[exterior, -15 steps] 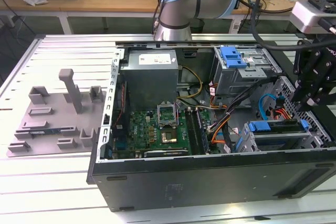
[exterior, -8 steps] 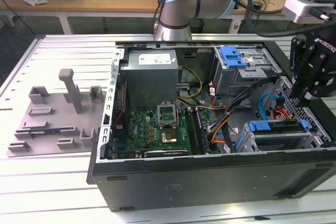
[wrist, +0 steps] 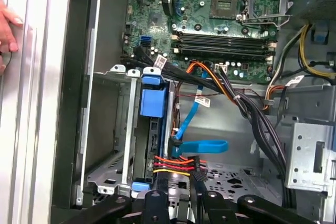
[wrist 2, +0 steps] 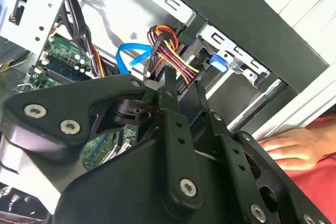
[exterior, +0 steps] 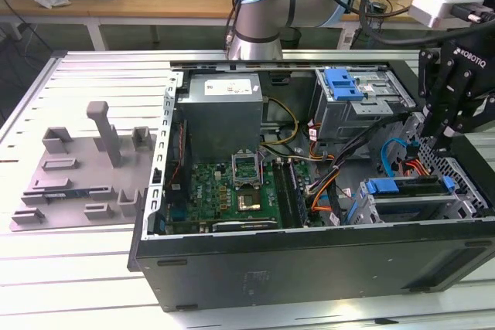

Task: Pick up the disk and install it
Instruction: 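Insert the second disk wire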

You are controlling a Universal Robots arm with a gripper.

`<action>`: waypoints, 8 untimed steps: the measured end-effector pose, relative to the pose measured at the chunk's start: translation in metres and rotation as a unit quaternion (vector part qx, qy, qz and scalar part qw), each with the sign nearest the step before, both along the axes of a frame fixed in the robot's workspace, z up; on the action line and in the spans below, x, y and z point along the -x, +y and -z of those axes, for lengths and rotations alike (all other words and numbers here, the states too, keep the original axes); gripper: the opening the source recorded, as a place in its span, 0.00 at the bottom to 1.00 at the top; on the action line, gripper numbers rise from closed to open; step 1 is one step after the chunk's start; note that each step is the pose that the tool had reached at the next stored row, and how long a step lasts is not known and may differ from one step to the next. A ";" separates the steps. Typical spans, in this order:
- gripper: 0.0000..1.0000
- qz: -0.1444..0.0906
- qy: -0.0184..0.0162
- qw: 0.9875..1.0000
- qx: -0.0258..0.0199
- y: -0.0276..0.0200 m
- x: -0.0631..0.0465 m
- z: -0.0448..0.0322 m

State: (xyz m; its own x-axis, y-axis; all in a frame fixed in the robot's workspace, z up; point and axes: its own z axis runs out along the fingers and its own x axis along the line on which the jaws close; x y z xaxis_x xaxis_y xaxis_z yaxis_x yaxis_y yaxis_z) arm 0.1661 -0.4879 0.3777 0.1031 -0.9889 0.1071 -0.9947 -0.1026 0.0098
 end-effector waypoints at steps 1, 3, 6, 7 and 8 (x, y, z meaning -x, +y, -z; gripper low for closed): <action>0.31 0.000 0.000 1.000 0.000 0.0001 0.001 0.0000; 0.31 0.004 0.000 1.000 0.000 0.0000 0.002 0.0001; 0.31 0.022 0.000 1.000 0.000 0.0001 0.003 0.0003; 0.31 0.032 0.000 0.999 0.000 0.0001 0.003 0.0004; 0.31 0.039 0.000 0.999 0.000 0.0001 0.003 0.0009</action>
